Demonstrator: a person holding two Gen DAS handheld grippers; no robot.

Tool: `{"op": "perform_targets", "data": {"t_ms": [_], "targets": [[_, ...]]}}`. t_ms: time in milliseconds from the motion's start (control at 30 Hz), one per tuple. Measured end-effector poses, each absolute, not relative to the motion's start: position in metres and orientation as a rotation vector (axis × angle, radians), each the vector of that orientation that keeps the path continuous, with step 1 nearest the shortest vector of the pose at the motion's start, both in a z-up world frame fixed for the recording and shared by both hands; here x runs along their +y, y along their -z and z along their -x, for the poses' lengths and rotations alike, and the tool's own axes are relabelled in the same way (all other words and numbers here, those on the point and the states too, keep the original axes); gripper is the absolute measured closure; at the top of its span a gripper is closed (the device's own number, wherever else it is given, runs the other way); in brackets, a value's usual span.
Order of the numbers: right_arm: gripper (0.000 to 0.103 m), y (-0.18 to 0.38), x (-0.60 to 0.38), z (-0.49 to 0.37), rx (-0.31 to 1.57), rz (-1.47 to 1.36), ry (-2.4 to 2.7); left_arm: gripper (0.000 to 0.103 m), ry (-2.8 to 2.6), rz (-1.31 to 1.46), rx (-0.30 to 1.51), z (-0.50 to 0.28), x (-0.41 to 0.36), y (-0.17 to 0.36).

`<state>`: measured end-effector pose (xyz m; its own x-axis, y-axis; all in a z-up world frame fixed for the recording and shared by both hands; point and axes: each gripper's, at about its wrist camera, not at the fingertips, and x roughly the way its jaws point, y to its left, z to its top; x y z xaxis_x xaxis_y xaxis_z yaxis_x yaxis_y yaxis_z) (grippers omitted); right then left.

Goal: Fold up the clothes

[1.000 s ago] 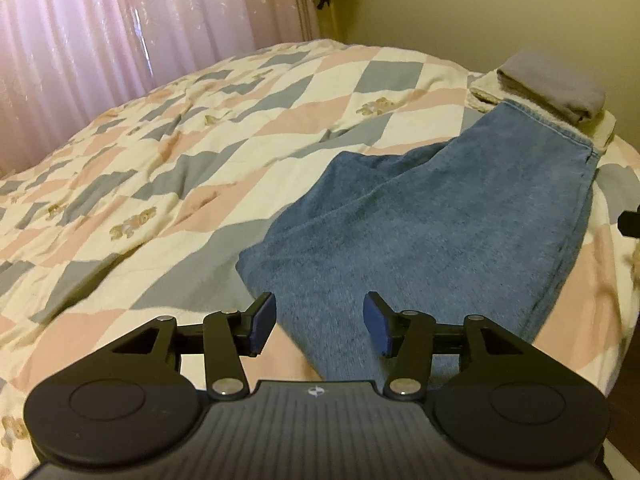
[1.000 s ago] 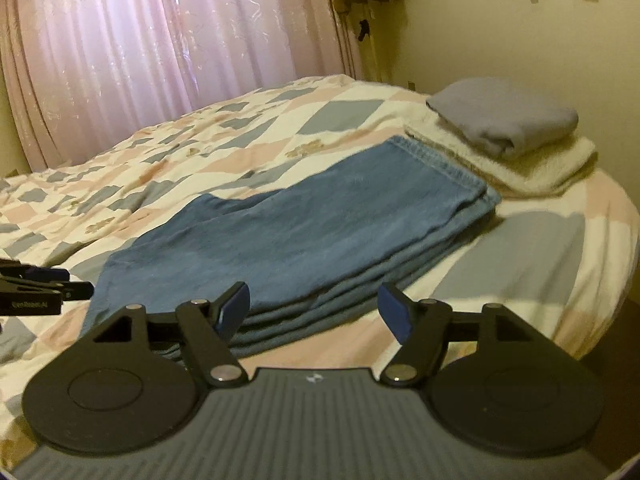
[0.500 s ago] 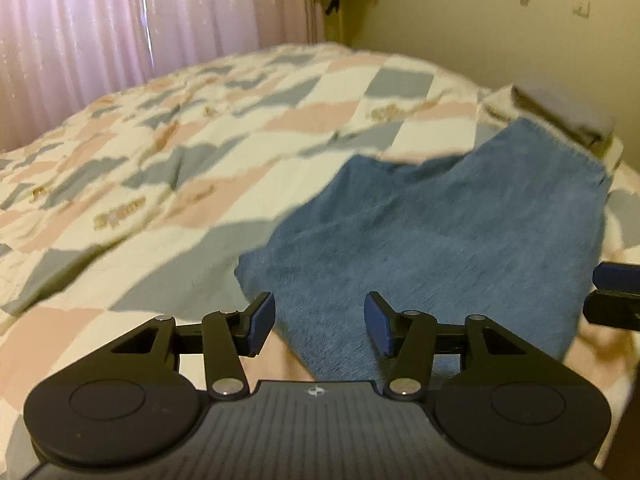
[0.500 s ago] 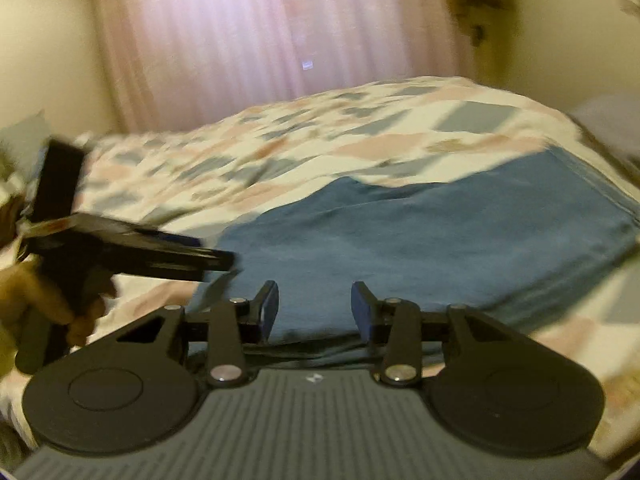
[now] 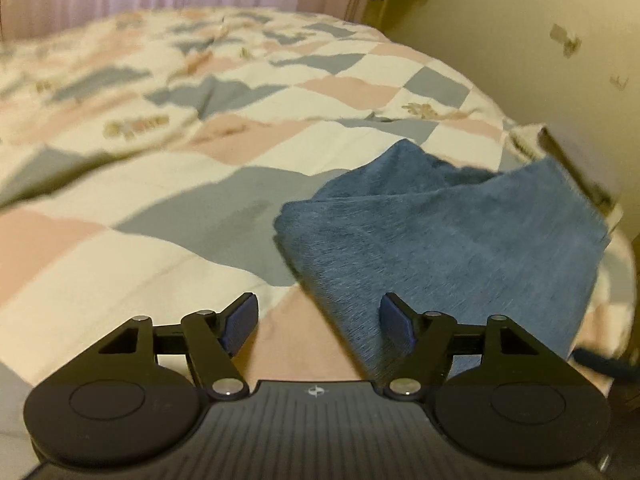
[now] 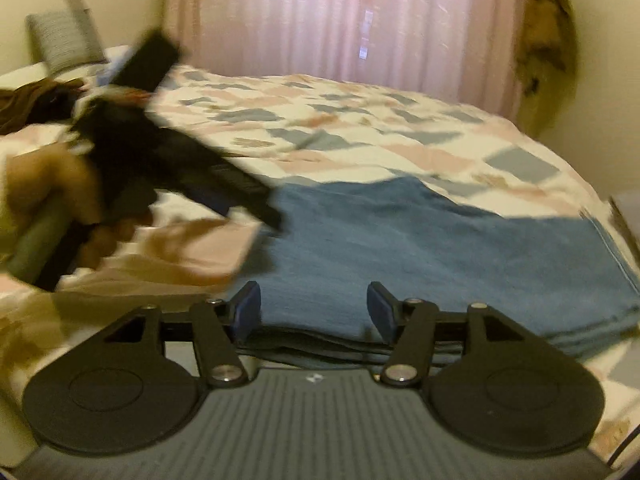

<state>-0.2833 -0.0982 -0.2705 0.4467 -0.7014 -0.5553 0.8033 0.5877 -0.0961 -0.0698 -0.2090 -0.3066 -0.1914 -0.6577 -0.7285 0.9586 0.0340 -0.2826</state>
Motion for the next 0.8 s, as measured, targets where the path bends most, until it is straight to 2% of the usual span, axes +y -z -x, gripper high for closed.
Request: {"op": "perform_targets", "data": {"t_ms": [167, 333, 367, 500, 600, 733, 800], "targets": [[0.041, 0.291, -0.086, 0.242, 0.731, 0.009, 0.948, 0.034, 1.593, -0.302, 1.094, 0.059, -0.231, 0.328], [0.043, 0.312, -0.069, 0.204, 0.854, 0.273, 0.954, 0.032, 1.605, -0.175, 1.164, 0.055, -0.245, 0.34], [0.045, 0.316, -0.065, 0.197, 0.882, 0.307, 0.939, 0.032, 1.6, -0.149, 1.177, 0.053, -0.246, 0.344], [0.044, 0.327, -0.055, 0.182, 0.938, 0.353, 0.972, 0.033, 1.605, -0.124, 1.191, 0.051, -0.248, 0.349], [0.044, 0.336, -0.067, 0.181, 0.984, 0.351, 1.043, 0.04, 1.618, -0.139, 1.195, 0.047, -0.251, 0.349], [0.045, 0.341, -0.074, 0.178, 1.0, 0.408, 1.056, 0.042, 1.627, -0.146, 1.201, 0.04, -0.254, 0.35], [0.05, 0.346, -0.073, 0.176, 1.007, 0.434, 1.053, 0.047, 1.626, -0.161, 1.187, 0.041, -0.255, 0.349]]}}
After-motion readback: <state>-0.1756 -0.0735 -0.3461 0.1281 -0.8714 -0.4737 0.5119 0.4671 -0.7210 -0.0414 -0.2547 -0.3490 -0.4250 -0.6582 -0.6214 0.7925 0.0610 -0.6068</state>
